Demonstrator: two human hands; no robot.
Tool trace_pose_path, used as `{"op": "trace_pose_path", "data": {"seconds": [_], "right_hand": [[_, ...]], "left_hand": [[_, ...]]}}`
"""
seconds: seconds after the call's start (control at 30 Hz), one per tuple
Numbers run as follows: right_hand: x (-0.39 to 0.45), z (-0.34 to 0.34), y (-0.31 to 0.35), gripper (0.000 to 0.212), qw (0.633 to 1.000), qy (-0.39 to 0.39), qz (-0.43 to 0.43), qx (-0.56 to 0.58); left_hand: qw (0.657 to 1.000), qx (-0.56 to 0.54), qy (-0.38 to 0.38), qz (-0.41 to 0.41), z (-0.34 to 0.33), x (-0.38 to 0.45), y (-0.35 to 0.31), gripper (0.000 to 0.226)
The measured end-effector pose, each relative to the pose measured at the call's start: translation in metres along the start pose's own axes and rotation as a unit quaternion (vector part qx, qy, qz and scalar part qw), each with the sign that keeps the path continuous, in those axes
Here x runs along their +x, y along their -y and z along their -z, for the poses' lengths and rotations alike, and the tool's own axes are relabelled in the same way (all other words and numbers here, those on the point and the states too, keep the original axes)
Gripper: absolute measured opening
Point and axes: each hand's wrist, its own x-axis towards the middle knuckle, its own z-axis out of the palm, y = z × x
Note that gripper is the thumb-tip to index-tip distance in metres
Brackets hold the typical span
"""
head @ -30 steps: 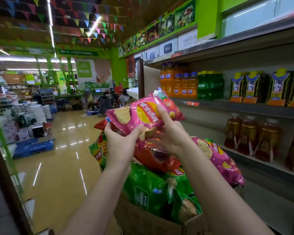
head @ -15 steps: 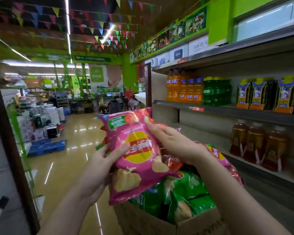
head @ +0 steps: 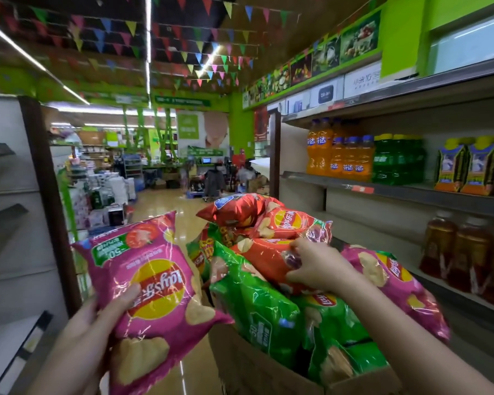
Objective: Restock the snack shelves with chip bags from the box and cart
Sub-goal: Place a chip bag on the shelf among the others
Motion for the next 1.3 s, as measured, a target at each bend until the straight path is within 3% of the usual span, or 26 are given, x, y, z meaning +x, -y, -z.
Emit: {"op": "trace_pose_path", "data": {"seconds": [0.1, 0.3, 0.4, 0.5, 0.63, 0.7, 0.77, 0.83, 0.93, 1.03, 1.1, 1.17, 1.23, 1.3], "right_hand": [[0.002, 0.016, -0.001, 0.043, 0.999, -0.010, 0.002, 0.036], [-0.014, 0.064, -0.016, 0.038, 0.956, 0.028, -0.017, 0.291], [-0.032, 0.081, -0.020, 0.046, 0.924, 0.029, 0.010, 0.382], [-0.053, 0.086, -0.006, 0.053, 0.894, -0.003, 0.059, 0.445], [-0.072, 0.055, 0.042, 0.046, 0.898, -0.048, 0.175, 0.401], [-0.075, 0.039, 0.058, 0.056, 0.899, -0.065, 0.240, 0.361], [-0.073, 0.030, 0.067, 0.051, 0.883, -0.089, 0.289, 0.360], [-0.070, 0.025, 0.077, 0.048, 0.869, -0.123, 0.325, 0.353], [-0.065, 0.020, 0.100, 0.096, 0.864, -0.165, 0.340, 0.332], [-0.063, 0.014, 0.129, 0.139, 0.876, -0.046, 0.319, 0.359], [-0.066, 0.008, 0.151, 0.145, 0.847, 0.084, 0.327, 0.411], [-0.077, -0.002, 0.176, 0.118, 0.780, 0.193, 0.349, 0.483], [-0.086, -0.013, 0.194, 0.070, 0.726, 0.219, 0.356, 0.547], [-0.093, -0.022, 0.210, 0.059, 0.681, 0.227, 0.328, 0.614]], "left_hand": [[0.999, 0.024, 0.015, -0.023, 0.006, 0.006, 0.002, 0.099], [0.998, 0.030, 0.053, 0.005, -0.013, 0.001, 0.008, 0.116], [0.998, 0.019, 0.059, 0.001, -0.025, -0.003, 0.009, 0.107], [0.998, 0.017, 0.053, 0.001, -0.041, -0.005, 0.005, 0.073], [0.999, 0.020, 0.007, -0.029, -0.057, -0.005, -0.001, 0.047], [0.997, 0.020, -0.029, -0.070, -0.055, -0.005, -0.002, 0.057], [0.994, 0.024, -0.065, -0.087, -0.048, -0.011, -0.004, 0.072], [0.992, 0.020, -0.079, -0.101, -0.039, -0.022, -0.006, 0.067], [0.985, 0.025, -0.116, -0.124, -0.022, -0.044, -0.010, 0.064], [0.970, 0.010, -0.196, -0.145, 0.003, -0.070, -0.016, 0.049], [0.956, 0.015, -0.242, -0.162, 0.021, -0.086, -0.022, 0.041], [0.940, 0.025, -0.288, -0.180, 0.044, -0.111, -0.034, 0.036], [0.932, 0.039, -0.307, -0.186, 0.065, -0.135, -0.046, 0.045], [0.924, 0.050, -0.329, -0.187, 0.085, -0.166, -0.062, 0.059]]}}
